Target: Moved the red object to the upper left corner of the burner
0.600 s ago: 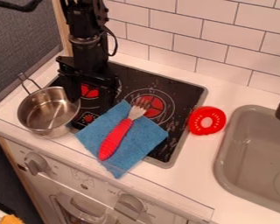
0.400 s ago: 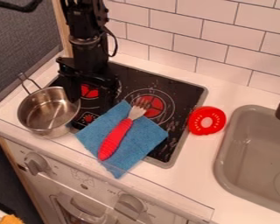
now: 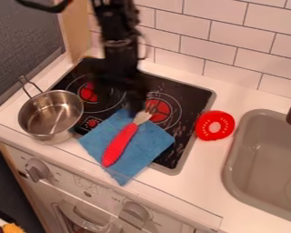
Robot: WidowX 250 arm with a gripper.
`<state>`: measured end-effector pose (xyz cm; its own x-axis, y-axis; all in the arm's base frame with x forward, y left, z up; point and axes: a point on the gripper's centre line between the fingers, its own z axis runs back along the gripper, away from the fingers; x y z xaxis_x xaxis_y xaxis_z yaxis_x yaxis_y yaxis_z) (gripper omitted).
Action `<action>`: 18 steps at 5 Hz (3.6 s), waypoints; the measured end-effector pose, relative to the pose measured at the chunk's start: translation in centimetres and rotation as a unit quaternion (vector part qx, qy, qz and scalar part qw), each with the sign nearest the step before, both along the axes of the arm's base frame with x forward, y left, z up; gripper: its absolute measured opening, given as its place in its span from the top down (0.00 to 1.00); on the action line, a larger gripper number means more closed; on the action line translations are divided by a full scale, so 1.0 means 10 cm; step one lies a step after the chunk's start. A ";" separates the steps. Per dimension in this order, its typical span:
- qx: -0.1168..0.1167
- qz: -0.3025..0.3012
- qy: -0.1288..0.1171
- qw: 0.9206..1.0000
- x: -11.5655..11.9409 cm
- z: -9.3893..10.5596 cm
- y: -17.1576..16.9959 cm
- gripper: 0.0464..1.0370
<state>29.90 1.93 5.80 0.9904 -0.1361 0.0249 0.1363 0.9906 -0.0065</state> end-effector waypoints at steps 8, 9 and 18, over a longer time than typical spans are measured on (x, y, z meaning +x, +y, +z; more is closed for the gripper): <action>0.008 -0.166 0.007 0.986 0.49 -0.45 -1.08 0.46; -0.001 -0.147 -0.027 0.989 0.56 -0.15 -0.91 0.47; -0.005 0.106 0.001 0.994 0.51 -0.34 1.22 0.10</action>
